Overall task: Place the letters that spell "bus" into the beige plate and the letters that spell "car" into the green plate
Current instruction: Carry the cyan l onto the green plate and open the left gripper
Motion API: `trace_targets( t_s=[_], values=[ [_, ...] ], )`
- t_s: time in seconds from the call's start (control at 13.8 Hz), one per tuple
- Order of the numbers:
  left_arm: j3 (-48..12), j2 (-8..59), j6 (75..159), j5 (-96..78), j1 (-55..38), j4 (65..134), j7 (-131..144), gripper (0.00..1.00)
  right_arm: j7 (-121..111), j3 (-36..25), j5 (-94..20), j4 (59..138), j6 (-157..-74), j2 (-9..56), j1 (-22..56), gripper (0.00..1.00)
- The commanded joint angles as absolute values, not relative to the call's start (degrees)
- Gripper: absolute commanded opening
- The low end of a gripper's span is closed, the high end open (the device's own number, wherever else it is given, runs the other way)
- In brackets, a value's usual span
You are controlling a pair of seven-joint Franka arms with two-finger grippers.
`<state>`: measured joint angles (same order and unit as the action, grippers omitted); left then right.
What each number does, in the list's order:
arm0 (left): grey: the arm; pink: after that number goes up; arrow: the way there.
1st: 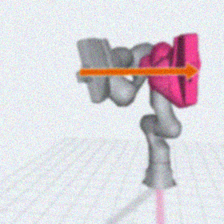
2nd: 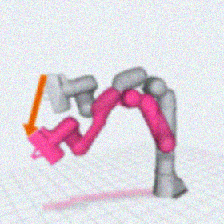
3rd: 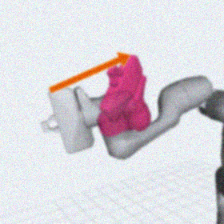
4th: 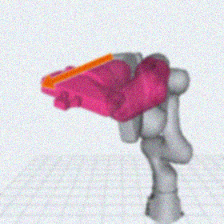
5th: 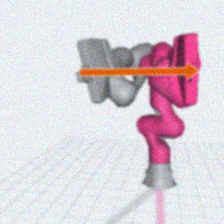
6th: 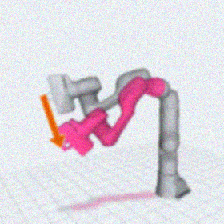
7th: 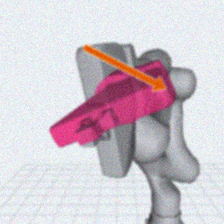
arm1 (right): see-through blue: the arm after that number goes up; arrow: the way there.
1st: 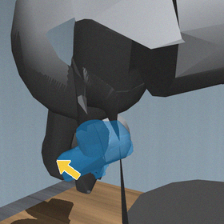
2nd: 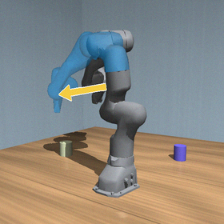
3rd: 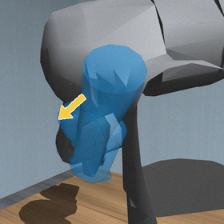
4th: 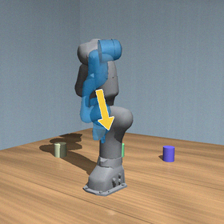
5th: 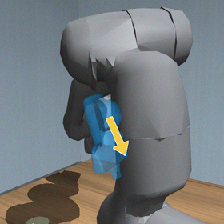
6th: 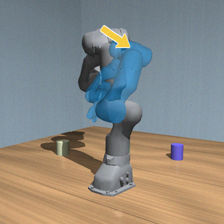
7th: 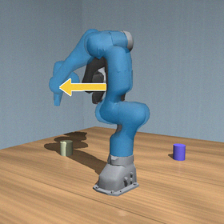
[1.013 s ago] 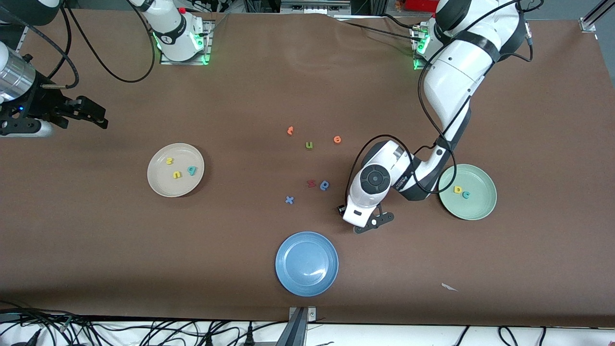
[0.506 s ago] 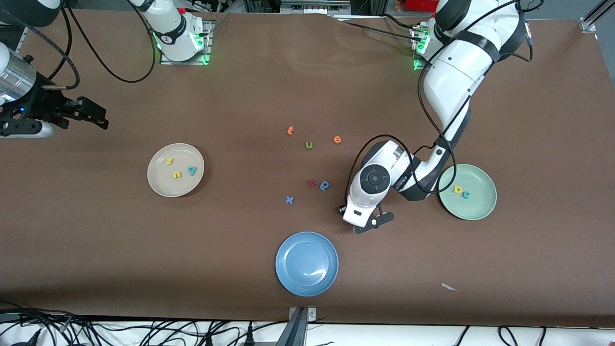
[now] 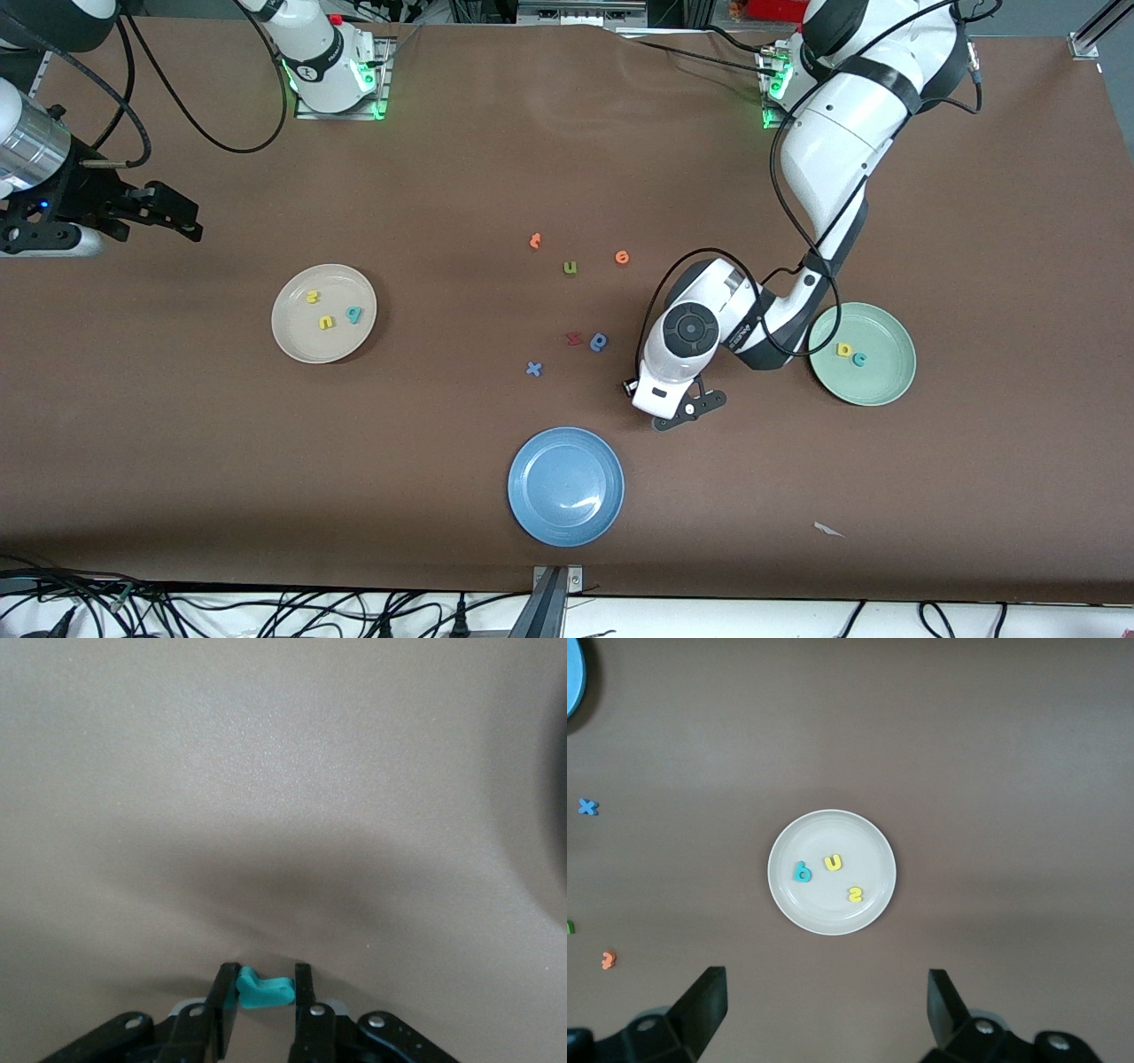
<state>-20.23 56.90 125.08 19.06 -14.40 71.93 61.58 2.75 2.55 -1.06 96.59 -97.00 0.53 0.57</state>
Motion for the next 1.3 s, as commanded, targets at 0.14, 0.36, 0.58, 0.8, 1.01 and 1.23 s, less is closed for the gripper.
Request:
trace_targets(
  t_s=[0.14, 0.36, 0.58, 0.8, 1.01, 1.23],
  values=[
    [-19.3, 57.4, 123.2, 18.1, -14.8, 69.7, 60.6, 0.21, 3.6, 3.0, -0.3, 95.4, -97.2, 1.2, 1.2, 1.00],
    [-19.6, 54.1, 115.5, 17.8, -12.1, 69.8, 52.6, 0.20, 3.6, 3.0, -0.3, 95.4, -97.2, 1.4, 1.2, 1.00],
    [-19.8, 50.2, 110.3, 17.8, -7.1, 72.6, 40.6, 0.19, 3.8, 3.1, -0.5, 95.6, -96.5, 1.3, 1.7, 1.00],
    [-20.1, 44.2, 110.2, 18.2, -0.1, 80.0, 29.1, 0.13, 3.8, 3.1, -0.5, 95.7, -96.5, 1.3, 2.0, 1.00],
    [-20.1, 35.9, 116.6, 18.2, 5.7, 92.7, 21.6, 0.13, 3.8, 3.1, -0.5, 95.8, -96.5, 1.3, 2.1, 1.00],
    [-20.1, 27.9, 130.5, 18.2, 11.1, 108.8, 17.4, 0.13, 3.8, 3.0, -0.5, 95.8, -96.5, 1.4, 2.1, 1.00]
  ],
)
